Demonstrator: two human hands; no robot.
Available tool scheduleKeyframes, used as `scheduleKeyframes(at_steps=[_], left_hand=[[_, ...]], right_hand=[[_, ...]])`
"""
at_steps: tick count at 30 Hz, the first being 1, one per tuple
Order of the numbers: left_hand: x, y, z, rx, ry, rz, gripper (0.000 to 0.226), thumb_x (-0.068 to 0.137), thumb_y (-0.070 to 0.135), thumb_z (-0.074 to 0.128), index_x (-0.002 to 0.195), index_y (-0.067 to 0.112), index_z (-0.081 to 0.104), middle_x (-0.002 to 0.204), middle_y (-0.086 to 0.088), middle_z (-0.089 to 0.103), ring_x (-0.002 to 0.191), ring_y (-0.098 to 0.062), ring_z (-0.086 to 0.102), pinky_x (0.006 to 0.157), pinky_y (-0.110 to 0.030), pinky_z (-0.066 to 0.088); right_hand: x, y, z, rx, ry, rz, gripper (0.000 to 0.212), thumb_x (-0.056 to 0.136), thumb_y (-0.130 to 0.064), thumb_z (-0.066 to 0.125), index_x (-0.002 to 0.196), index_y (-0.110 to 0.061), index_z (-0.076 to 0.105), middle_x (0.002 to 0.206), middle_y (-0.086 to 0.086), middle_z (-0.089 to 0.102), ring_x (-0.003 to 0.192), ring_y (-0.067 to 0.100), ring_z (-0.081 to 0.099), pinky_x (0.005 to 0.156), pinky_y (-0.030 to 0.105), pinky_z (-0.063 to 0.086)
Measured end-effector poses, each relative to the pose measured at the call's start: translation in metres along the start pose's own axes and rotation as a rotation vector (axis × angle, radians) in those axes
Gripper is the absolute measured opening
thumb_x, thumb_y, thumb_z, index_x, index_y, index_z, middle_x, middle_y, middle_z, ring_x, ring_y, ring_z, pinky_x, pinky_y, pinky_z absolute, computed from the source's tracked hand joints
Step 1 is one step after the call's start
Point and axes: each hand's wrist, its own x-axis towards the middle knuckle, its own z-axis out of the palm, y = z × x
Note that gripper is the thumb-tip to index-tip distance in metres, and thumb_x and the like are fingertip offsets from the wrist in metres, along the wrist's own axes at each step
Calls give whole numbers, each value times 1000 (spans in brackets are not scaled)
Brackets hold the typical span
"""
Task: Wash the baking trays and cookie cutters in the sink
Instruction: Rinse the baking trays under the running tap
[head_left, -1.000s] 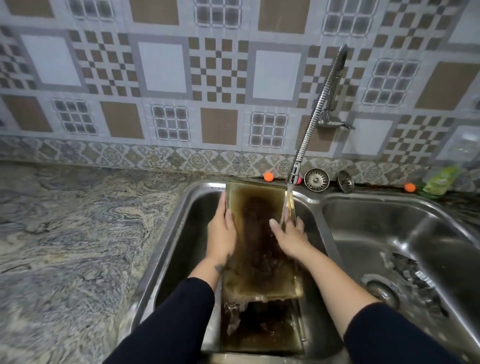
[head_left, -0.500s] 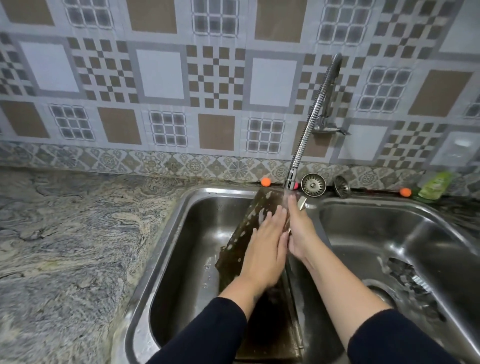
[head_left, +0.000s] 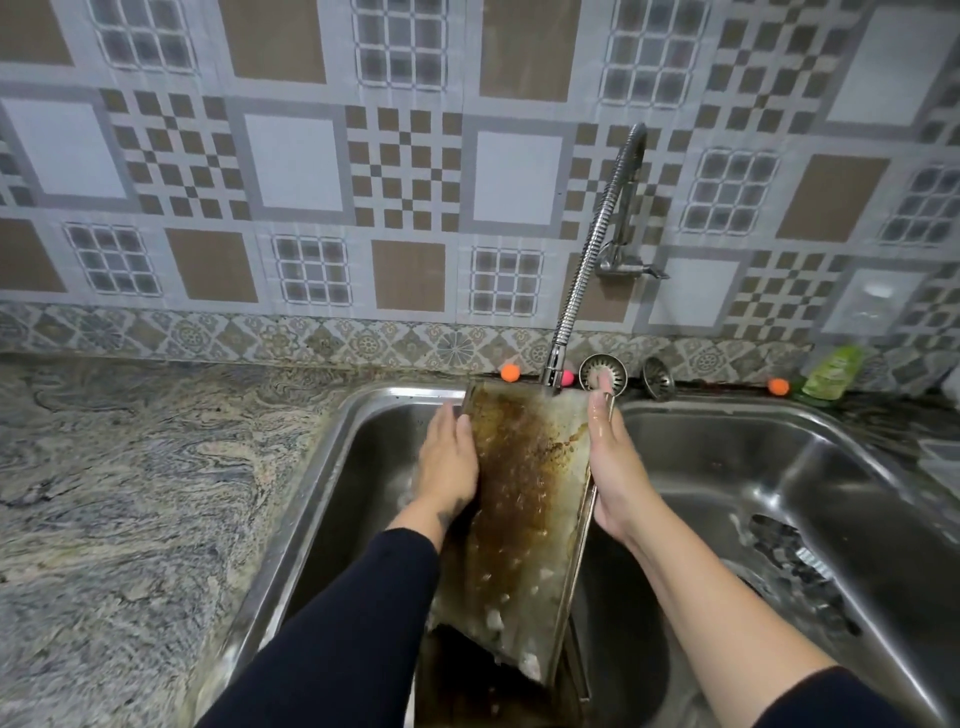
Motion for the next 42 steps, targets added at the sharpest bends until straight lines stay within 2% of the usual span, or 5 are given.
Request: scheduleKeyframes(at_steps=[6,16,26,37,42], left_hand=[[-36,-11,1,-65,55,-27,42,104,36,23,133,18,49,126,-3,58,121,-23,52,91,-24,35],[-70,-2,28,335,-190,316,68,96,59,21,150,38,-15,155,16,-26,143,-16,-27,114,-50,-12],[-68,51,27,407,-16,678,106,77,-16,46,149,42,-6,161,-6,14,127,-38,48,77,-41,55],[-76,134,64,-302,-121,466,91,87,-16,35,151,43,9,149,11,36,128,4,36,88,8,24],[-82,120,107,-221,-169,442,76,97,8,38,151,42,-2,129,5,59,104,-8,59,86,-14,46]], right_hand=[[17,-17,-1,-222,232,-286,55,101,-31,38,149,-40,13,157,-13,17,143,9,18,105,22,19],[32,-8,29,-36,527,-290,36,103,-19,33,137,-23,45,145,-3,43,132,9,37,95,13,28],[42,-39,-23,139,238,-126,48,99,-47,35,145,-45,20,154,-5,26,137,18,32,111,48,30],[29,-8,-126,-312,189,90,51,96,-43,47,144,-42,29,151,-2,35,134,21,38,109,42,33],[20,2,-181,-515,273,130,64,89,-43,60,145,-31,32,153,1,28,138,23,33,111,40,31]])
